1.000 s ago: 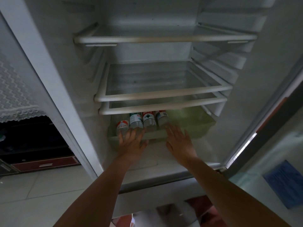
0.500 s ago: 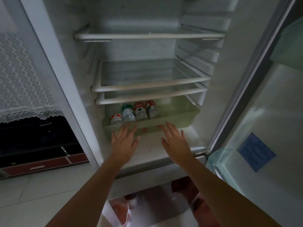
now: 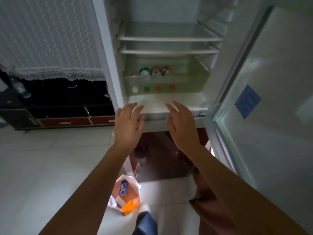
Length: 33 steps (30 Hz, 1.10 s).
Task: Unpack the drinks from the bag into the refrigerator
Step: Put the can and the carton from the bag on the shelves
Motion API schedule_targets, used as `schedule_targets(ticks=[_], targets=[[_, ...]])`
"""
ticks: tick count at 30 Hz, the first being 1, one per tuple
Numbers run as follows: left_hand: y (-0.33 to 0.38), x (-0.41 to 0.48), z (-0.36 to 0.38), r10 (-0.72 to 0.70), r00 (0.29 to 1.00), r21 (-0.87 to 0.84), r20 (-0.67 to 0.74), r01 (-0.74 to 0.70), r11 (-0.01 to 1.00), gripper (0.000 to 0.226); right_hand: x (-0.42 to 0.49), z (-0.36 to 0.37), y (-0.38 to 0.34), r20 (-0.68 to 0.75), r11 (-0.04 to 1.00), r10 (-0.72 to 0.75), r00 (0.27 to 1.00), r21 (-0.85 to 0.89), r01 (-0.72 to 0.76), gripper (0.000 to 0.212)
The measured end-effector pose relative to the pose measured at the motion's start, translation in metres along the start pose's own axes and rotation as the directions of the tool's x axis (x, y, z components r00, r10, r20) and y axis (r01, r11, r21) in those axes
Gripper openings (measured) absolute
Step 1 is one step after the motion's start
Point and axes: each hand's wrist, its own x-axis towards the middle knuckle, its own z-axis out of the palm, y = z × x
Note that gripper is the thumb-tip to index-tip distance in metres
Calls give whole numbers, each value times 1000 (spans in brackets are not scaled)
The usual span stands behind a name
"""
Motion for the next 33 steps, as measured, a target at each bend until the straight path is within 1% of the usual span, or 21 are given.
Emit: schedule_targets(ticks=[3, 7, 10, 13, 17, 19, 22, 24, 28, 31, 33], targets=[[-10, -43, -21, -57, 998, 26, 16, 57, 998, 40, -25, -7, -20, -10, 998, -42, 999, 55, 43, 40], [-29, -88, -41, -117, 993, 133, 20, 114, 985, 37, -44, -1, -35, -31, 991, -48, 998, 128, 51, 40], [-45, -110, -45, -184, 981, 172, 63, 171, 970, 39, -56, 12, -46, -21, 988, -36, 999, 150, 39, 39], [-62, -125, -43, -254, 961, 165, 109, 234, 958, 41, -67, 29, -58, 20, 980, -12, 1000, 198, 8, 38], [-94, -146, -37, -298, 950, 152, 92, 283, 947, 28, -81, 66, -70, 119, 967, 18, 993, 251, -48, 38], [-115, -159, -29, -328, 938, 161, 113, 309, 937, 25, -94, 93, -74, 175, 962, 48, 983, 257, -93, 41], [-152, -180, -5, -353, 918, 189, 181, 320, 928, 26, -120, 142, -73, 276, 966, 59, 959, 228, -125, 43], [-173, -192, 16, -350, 904, 203, 246, 305, 931, 34, -138, 175, -67, 341, 967, 65, 938, 211, -143, 44], [-213, -217, 74, -330, 894, 207, 305, 276, 939, 38, -171, 245, -44, 418, 968, 125, 900, 149, -203, 38], [-250, -248, 134, -332, 881, 196, 338, 279, 940, 34, -192, 304, -20, 493, 959, 174, 852, 113, -261, 34], [-274, -271, 178, -369, 845, 176, 388, 324, 929, 26, -208, 349, -2, 555, 957, 183, 812, 89, -277, 33]])
